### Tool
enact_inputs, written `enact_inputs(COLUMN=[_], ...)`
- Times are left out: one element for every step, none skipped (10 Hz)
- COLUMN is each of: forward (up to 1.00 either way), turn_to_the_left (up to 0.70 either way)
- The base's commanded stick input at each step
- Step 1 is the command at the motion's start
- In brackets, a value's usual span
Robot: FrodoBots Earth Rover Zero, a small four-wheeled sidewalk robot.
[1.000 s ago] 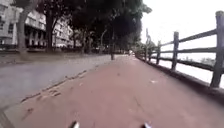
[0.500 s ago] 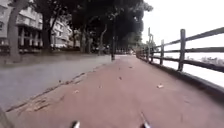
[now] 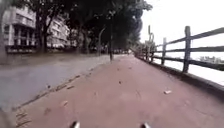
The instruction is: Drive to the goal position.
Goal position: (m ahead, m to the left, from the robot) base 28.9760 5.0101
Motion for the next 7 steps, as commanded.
enact_inputs(forward=[0.7,0.7,0.7,0.7,0.7,0.7,0.7], turn_to_the_left=[-0.34,-0.34,-0.34,-0.34,-0.2,-0.08,0.0])
